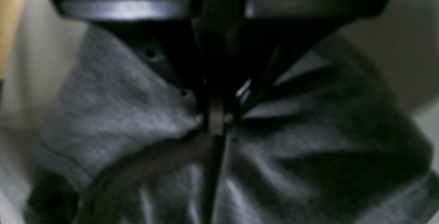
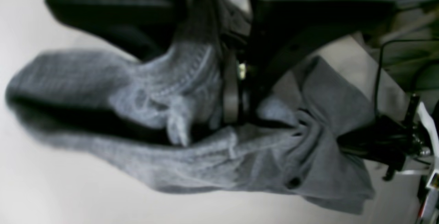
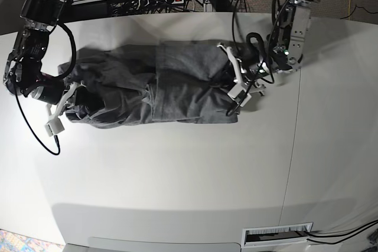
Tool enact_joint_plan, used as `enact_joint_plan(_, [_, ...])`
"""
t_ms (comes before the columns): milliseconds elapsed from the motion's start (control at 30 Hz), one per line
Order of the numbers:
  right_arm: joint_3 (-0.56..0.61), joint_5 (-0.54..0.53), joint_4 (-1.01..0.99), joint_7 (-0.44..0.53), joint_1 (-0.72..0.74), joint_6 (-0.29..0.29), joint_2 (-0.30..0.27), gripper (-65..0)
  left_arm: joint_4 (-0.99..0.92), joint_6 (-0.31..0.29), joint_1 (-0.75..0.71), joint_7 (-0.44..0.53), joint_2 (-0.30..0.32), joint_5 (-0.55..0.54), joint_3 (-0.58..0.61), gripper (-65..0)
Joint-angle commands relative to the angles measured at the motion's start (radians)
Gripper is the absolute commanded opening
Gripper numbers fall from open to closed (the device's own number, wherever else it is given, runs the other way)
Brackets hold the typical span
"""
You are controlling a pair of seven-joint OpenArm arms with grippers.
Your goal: Fold the T-shirt properly
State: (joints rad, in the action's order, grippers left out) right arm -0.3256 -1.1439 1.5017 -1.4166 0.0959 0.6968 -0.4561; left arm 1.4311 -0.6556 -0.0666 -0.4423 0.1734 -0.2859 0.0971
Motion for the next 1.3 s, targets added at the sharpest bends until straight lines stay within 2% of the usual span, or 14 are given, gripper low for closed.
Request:
enact_joint_plan(0, [-0.008,-0.052,0.04,0.02,0.014,0.001,-0.024,-65.0,-0.018,0.003,-0.017,-0.127,-0.011,0.091,0.012,-65.0])
enact_joint_plan(167, [-0.007,-0.079,0.16,0.02,-0.019,0.001,-0.017,-65.0,-0.018,0.003,-0.016,-0.127,-0.089,0.092,0.012,-65.0])
enact_joint_plan(333, [-0.007,-0.104,0.2,0.02,-0.044,0.001,-0.005,-65.0,-0.018,0.003,-0.016,-0.127,-0.138,0.114,0.016,-65.0])
enact_joint_plan(467, [-0.007,-0.136,0.2,0.02,-0.053,0.001,0.061,-65.0,-0.018,0.021,-0.015,-0.126,-0.14,0.179,0.089,-65.0])
enact_joint_plan(600, [-0.003,-0.158,0.2,0.02,-0.051,0.001,0.139,-65.0,-0.018,0.11,-0.013,-0.126,-0.14,0.304,0.207,-65.0])
enact_joint_plan(700, [0.021,-0.158,0.2,0.02,-0.051,0.001,0.176,-65.0,-0.018,0.166,-0.013,-0.126,-0.14,0.367,0.262,-65.0])
enact_joint_plan(967, [0.181,-0.144,0.2,0.02,-0.051,0.001,0.193,-65.0,-0.018,0.196,0.0,-0.127,-0.139,0.417,0.28,-65.0])
enact_joint_plan(1133, [0.286,-0.072,0.2,0.02,-0.051,0.001,0.193,-65.0,0.029,0.195,0.02,-0.219,-0.139,0.404,0.28,-65.0])
enact_joint_plan(1267, [0.298,-0.036,0.2,0.02,-0.051,0.001,0.193,-65.0,0.119,0.209,0.019,-0.301,-0.125,0.406,0.28,-65.0])
